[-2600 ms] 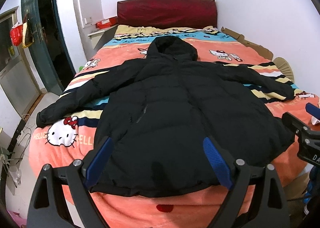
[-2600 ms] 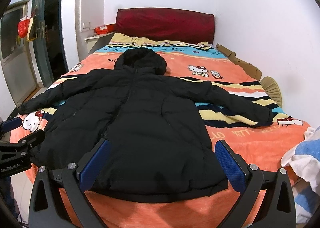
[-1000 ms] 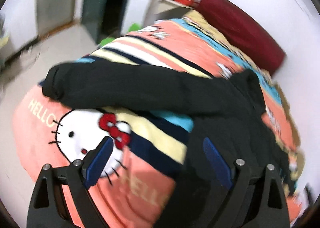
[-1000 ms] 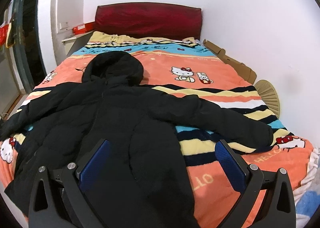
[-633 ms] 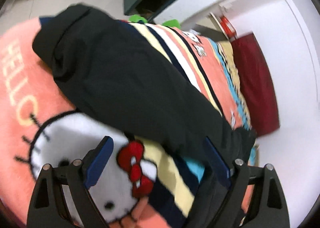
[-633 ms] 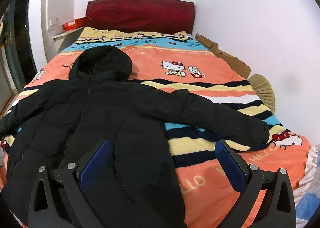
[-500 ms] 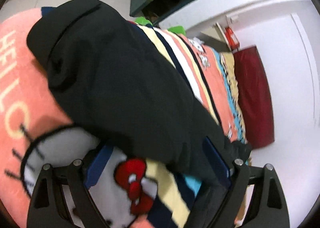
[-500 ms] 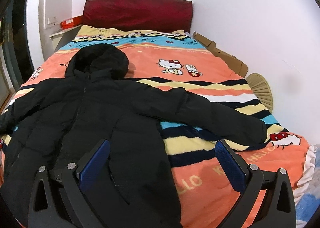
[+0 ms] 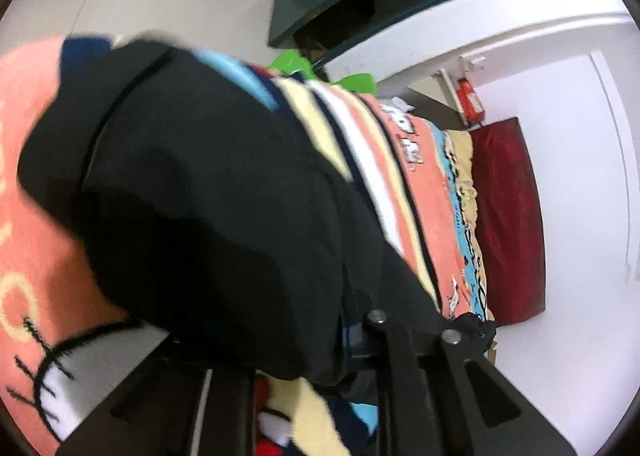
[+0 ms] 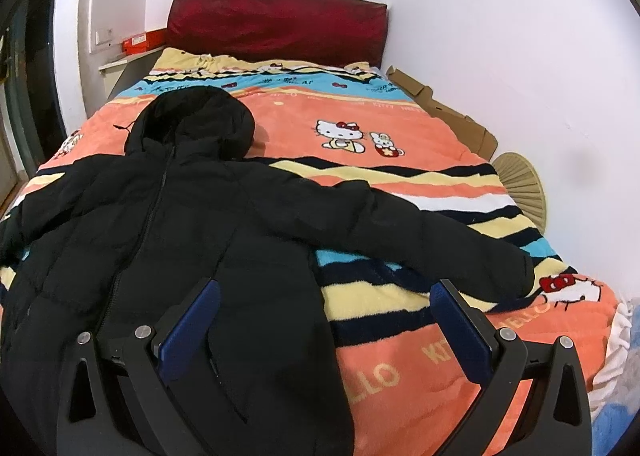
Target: Fold large clothes
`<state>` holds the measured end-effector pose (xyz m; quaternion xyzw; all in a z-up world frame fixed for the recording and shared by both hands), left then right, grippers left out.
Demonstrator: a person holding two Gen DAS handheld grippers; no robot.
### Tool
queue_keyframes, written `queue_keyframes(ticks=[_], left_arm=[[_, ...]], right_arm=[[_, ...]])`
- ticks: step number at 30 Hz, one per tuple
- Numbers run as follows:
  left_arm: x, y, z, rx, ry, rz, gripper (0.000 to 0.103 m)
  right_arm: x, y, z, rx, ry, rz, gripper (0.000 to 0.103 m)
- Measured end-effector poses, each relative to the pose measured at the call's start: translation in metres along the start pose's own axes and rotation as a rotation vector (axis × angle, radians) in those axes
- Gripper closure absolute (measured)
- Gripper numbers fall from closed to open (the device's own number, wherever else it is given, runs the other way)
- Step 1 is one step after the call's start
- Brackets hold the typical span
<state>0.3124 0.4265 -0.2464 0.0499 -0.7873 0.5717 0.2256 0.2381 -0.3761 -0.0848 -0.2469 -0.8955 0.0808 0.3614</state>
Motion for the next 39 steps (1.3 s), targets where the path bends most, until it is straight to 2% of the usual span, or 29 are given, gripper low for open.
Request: queue_keyframes(ticks=[7, 11, 16, 23, 28, 35, 39], left_arm=[[0.011, -0.081, 0.004, -0.179, 0.014, 0.054, 0.09], [0.009, -0.13, 0.019, -0.261, 0.038, 0.098, 0.09], [0.0, -0.189, 0.054, -0.35, 0.092, 0.154, 0.09], [-0.036, -0.265, 0.124, -0.481, 0.198, 0.21, 0.091], [-0.062, -0.303, 0.182, -0.545, 0.281, 0.247, 0.091], [-0.103, -0.329, 0.282, -0.627, 0.431, 0.264, 0.091], [-0.129, -0.325, 0.342, -0.673, 0.529, 0.246, 0.091]], right_arm=[[-0.006, -0.01, -0.002, -0.032, -0.004, -0.008, 0.0], [-0.008, -0.023, -0.003, -0.066, -0.003, -0.015, 0.0], [-0.01, -0.044, -0.007, -0.103, -0.017, -0.001, 0.0], [-0.022, -0.096, -0.014, -0.187, -0.007, 0.062, 0.0], [-0.031, -0.123, -0.009, -0.243, 0.002, 0.081, 0.0], [-0.044, -0.135, 0.004, -0.272, 0.031, 0.085, 0.0], [-0.049, -0.136, 0.008, -0.28, 0.041, 0.083, 0.0]])
Point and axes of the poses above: each gripper's, at about its wrist camera, not at the fingertips, and x roughly against the way its jaws point, y to its left, z to its underside, the point moved 7 cm from there along -x, roughly the way its jaws point, and after that the axes turned 15 degrees about z, right-handed, at the moved point
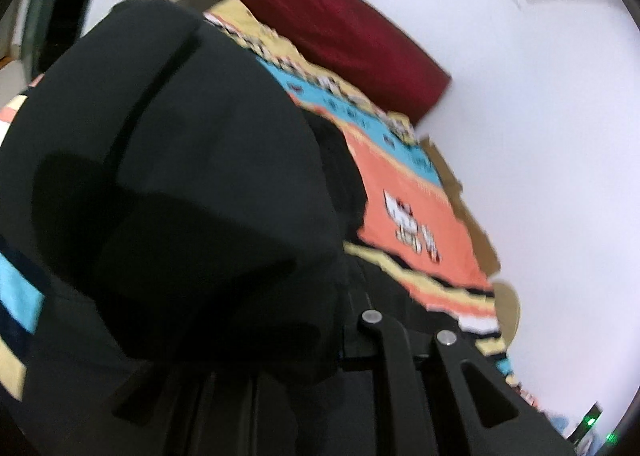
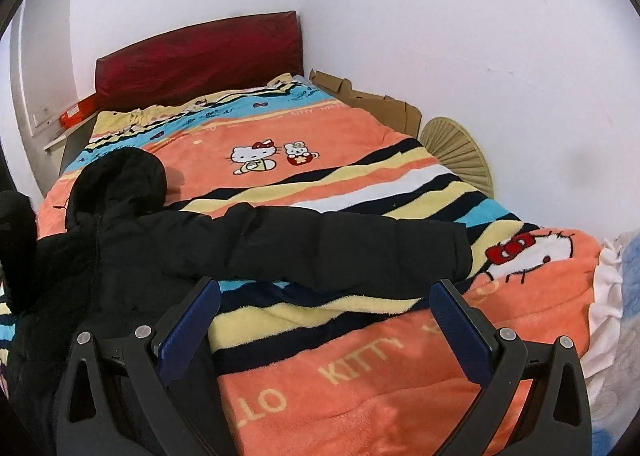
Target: Fold large clothes
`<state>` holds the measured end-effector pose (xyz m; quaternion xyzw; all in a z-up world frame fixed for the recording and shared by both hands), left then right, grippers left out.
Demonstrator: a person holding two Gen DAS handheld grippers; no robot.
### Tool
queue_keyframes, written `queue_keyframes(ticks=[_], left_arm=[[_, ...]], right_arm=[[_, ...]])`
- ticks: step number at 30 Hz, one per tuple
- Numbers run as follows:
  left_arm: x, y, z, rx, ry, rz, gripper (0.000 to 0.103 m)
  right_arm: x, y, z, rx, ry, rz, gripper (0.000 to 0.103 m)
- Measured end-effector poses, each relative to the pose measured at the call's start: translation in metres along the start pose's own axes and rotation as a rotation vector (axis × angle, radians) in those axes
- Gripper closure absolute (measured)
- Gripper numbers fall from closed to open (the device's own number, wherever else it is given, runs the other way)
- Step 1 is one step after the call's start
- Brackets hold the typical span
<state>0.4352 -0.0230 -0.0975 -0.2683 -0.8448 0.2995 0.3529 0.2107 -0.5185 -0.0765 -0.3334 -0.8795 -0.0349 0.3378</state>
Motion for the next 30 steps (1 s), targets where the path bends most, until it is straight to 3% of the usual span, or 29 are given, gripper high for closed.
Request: queue_keyframes(ticks=[10, 13, 14, 15, 18, 23, 30], left_arm=[[-0.096, -0.003, 0.08, -0.085, 0.238, -0.072, 0.09], [-0.105, -0.001, 0.098, -0.127, 0.271, -0.119, 0.085], [-0.107, -0.002, 0.101, -0.131, 0.283, -0.127, 0.079], [-0.109, 0.0, 0.105, -0.127, 0.296, -0.135, 0.07], [-0.107, 0.001, 0.112, -0.144, 0.304, -0.142, 0.062], [-0.099, -0.022, 0.123, -0.222, 0.336, -0.125, 0.06], [-0.068, -0.07, 0.119, -0.253, 0.298, 0.0, 0.06]], right_arm=[[-0.012, 0.003, 0.011, -0.002, 0.033, 0.0, 0.0], [-0.014, 0.008, 0.014, 0.009, 0.038, -0.003, 0.0], [-0.014, 0.009, 0.015, 0.012, 0.038, -0.005, 0.0], [-0.014, 0.01, 0.016, 0.014, 0.039, -0.007, 0.0], [-0.012, 0.014, 0.016, 0.019, 0.037, -0.012, 0.0], [-0.003, 0.02, 0.017, 0.033, 0.029, -0.027, 0.0], [0.03, 0.031, 0.014, 0.063, 0.011, -0.062, 0.001]])
Point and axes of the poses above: each gripper's, at about its wrist camera, not at the fingertips, and x roughly against the way its jaws point, y to its left, z to its underside, the point moved 7 cm from there along -x, roughly the way its jaws point, and after that the axes turned 15 degrees about z, right-handed, at the moved point
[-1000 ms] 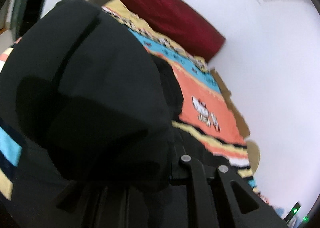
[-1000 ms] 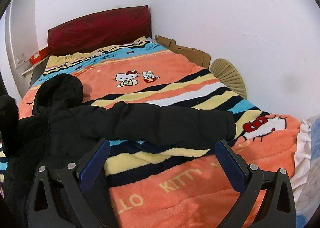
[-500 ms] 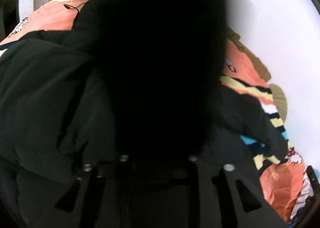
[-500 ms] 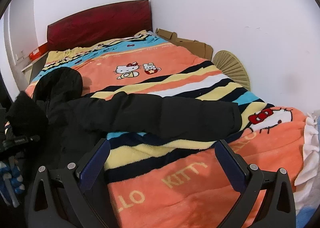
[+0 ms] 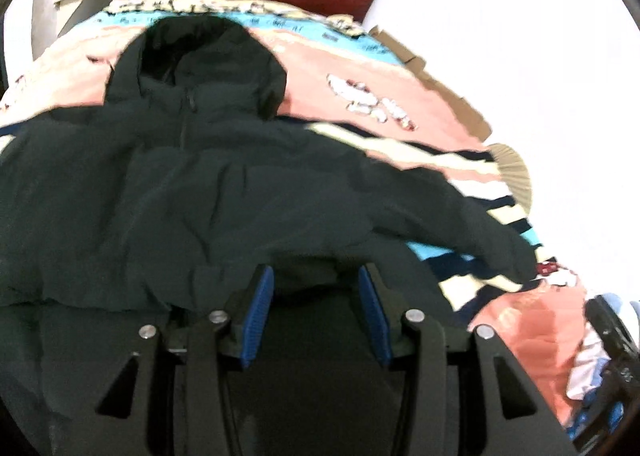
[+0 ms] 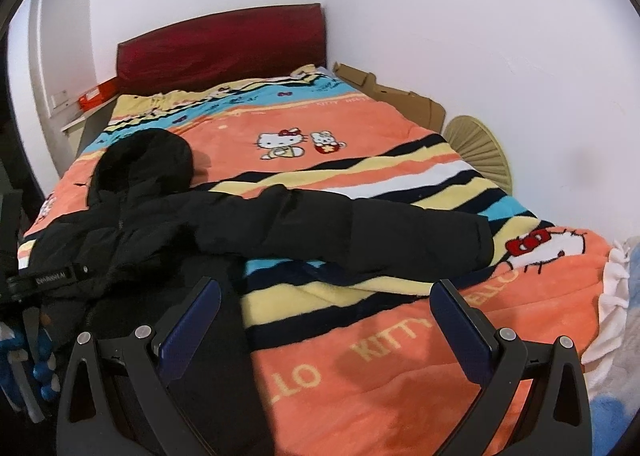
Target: Fold large clothes
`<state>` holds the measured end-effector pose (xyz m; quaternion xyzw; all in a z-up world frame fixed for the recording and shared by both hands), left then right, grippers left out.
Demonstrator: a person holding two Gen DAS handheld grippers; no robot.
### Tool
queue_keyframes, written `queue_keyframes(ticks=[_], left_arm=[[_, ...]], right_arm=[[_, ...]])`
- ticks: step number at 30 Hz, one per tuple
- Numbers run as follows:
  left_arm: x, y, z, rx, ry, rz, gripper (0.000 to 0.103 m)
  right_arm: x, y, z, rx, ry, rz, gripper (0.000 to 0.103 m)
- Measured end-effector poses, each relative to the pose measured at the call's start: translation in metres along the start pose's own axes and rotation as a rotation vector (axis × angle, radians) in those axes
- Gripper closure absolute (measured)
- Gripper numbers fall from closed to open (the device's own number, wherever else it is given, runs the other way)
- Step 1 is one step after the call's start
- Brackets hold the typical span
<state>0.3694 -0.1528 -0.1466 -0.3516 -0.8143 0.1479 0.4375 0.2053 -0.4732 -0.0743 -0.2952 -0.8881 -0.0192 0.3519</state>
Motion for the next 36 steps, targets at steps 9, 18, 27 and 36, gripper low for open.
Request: queue_keyframes(ticks=[9, 18, 27, 36], left_arm=[[0.096, 0.072, -0.034, -0.055, -0.065, -0.219, 0.06], [0.124, 0.2, -0.071, 0.064, -0.155, -0.364, 0.06], [0.055, 0.232, -0.046, 0.035, -0.103, -0.391, 0.06], [0.048, 0.222, -0.025, 0.014, -0.012, -0.434, 0.059]], right_arm=[[0.028, 0.092, -0.021, 0.12, -0.023, -0.224, 0.001], [-0.004, 0.266, -0.027, 0.333, -0.032, -0.348, 0.001], [-0.079, 0.355, 0.012, 0.428, 0.102, -0.358, 0.001], [-0.113, 0.311, 0.028, 0.451, 0.19, -0.249, 0.0]])
Point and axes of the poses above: each gripper's, at about its wrist camera, not at the fingertips, and x roughly against the way its jaws point, y to its left, z to its underside, the point moved 7 cm from there along -x, roughly the way its jaws point, and after that the axes turned 15 degrees about z, right-handed, at the moved point
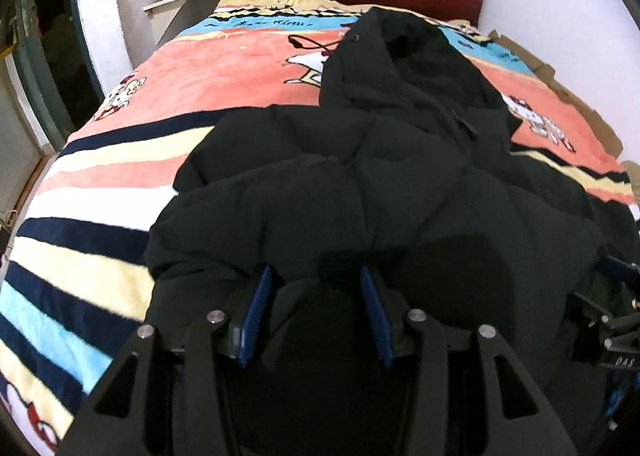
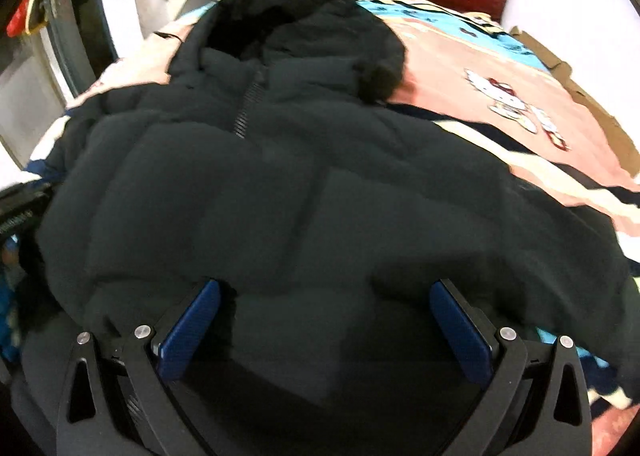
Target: Fold large clothes
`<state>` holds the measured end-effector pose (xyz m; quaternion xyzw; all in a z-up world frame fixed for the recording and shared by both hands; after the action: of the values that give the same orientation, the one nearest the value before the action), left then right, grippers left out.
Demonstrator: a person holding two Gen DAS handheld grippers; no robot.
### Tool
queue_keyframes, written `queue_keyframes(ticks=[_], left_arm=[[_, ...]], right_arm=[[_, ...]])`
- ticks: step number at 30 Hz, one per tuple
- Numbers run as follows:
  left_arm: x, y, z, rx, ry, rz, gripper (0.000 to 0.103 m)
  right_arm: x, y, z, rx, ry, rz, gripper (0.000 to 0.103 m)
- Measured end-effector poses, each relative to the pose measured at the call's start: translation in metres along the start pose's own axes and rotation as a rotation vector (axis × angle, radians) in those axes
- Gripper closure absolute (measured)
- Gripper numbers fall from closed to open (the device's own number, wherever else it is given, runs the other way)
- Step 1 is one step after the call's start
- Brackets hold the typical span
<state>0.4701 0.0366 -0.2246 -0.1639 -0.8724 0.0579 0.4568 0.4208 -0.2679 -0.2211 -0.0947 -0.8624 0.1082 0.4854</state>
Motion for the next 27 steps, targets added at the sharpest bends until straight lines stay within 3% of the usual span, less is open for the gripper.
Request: queue_keyframes(ticks=[4, 7, 12, 16, 19, 20, 22, 25, 27], left_arm=[[0.021, -0.018, -0.004, -0.023, -0.045, 0.016, 0.059], [0.023, -0.036, -0.015, -0.02, -0.078, 0.062, 0.059], [-0.007, -0.053, -0.008, -0.025, -0.036, 0.058, 0.058], [-0.018, -0.051, 0.002, -0.027, -0.015, 0.059, 0.057], [-0.021, -0.052, 0.006, -0.033, 0.002, 0.069, 0.057], [-0.022, -0.053, 0.008, -0.035, 0.004, 0.067, 0.057], [-0.022, -0.056, 0.01, -0.046, 0.005, 0.062, 0.057], [-0.016, -0.064, 0.017, -0.082, 0.022, 0.072, 0.059], [-0.01, -0.065, 0.024, -0.094, 0.033, 0.084, 0.06]], right_arm=[[0.0, -0.034, 0.02, -0.049, 0.064, 0.004, 0.001], [0.014, -0.046, 0.01, -0.074, 0.005, 0.003, 0.001], [0.023, -0.035, -0.018, -0.055, -0.092, -0.003, 0.001], [-0.011, -0.022, -0.008, -0.026, -0.018, 0.02, 0.001], [-0.023, -0.028, 0.004, -0.087, 0.027, -0.03, 0.001], [-0.024, -0.029, 0.006, -0.106, 0.037, -0.056, 0.004], [-0.024, -0.029, 0.007, -0.125, 0.053, -0.114, 0.037], [-0.014, -0.025, 0.011, -0.115, 0.045, -0.157, 0.058], [-0.005, -0.021, 0.017, -0.1, 0.059, -0.177, 0.062]])
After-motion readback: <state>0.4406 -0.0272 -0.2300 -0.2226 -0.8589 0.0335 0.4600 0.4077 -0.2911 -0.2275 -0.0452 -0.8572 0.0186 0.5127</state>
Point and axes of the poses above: each gripper's, at about its wrist camera, not at the fingertips, and x roughly against the way its jaws point, y to its left, z to its underside, the point moved 7 cm from there along -x, roughly the way its jaws point, and after that the axes turned 15 degrees about z, right-handed, at the moved point
